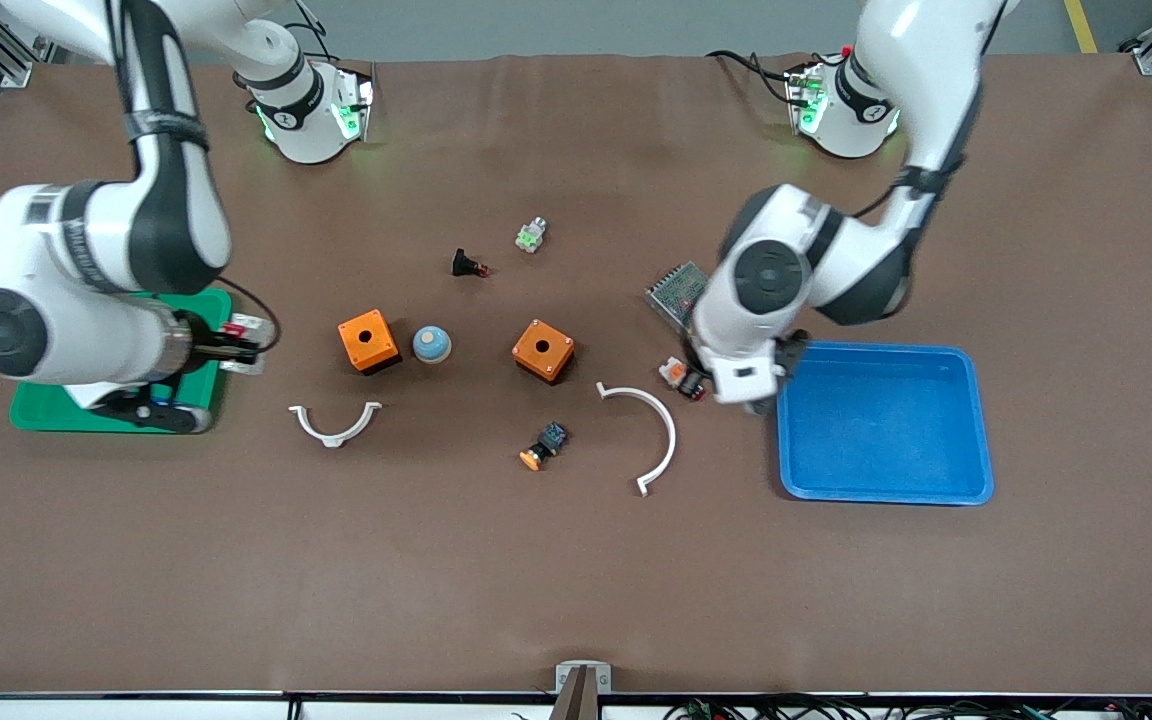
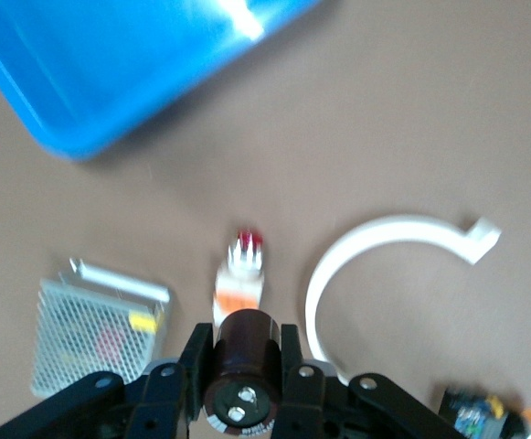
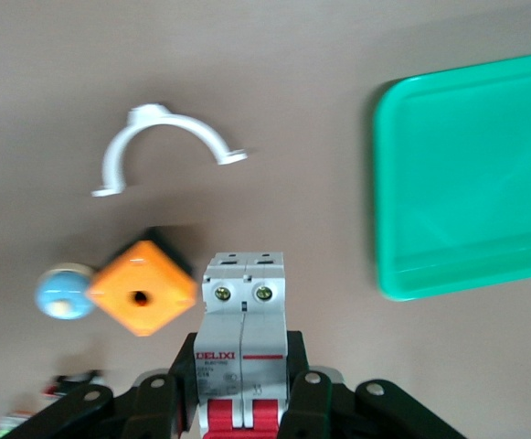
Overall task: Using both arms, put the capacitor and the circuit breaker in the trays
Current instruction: 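Carry the breaker to the green tray while the left gripper carries the capacitor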
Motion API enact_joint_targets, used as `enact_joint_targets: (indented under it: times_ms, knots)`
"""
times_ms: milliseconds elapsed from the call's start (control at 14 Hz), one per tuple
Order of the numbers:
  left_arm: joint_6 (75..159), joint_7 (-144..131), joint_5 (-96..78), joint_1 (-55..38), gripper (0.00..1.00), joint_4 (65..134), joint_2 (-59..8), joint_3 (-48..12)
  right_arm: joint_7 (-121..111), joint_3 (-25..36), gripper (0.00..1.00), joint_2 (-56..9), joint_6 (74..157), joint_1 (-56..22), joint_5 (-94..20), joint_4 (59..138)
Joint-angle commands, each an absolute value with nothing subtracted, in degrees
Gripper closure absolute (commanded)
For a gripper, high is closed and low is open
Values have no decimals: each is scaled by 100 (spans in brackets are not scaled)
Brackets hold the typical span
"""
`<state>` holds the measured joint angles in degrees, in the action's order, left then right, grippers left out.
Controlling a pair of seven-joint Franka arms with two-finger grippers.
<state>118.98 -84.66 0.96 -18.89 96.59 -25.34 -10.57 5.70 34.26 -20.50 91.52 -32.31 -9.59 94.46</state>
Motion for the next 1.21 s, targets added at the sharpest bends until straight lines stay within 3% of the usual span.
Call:
enact_joint_targets:
  times_ms: [0,357,571,929,1000,1143]
  knots:
    - [11733,-7859,210,-1303,100,9800,-2417,-1081,-637,3551,76,-2065,9246,-2526,-896,9598]
    - [11996,-7208,588,-405,100,9940,-2891,-1081,-2177,3551,76,-2276,10657,-1592,-888,10377]
    - [12619,-6945,1194,113,100,10484,-2935,-1099,-2618,3542,76,-2294,11731,-1346,-888,11046]
    - [13060,-6233,1213,570,97,11082,-2944,-1099,-3567,3525,77,-2759,12409,-757,-931,11127]
    - [13087,-6092,1213,667,95,11127,-2936,-1116,-3586,3524,77,-2795,12428,-730,-949,11136]
    - [13096,-5610,1213,843,81,11145,-2953,-1125,-3577,3516,77,-2839,12419,-703,-975,11144]
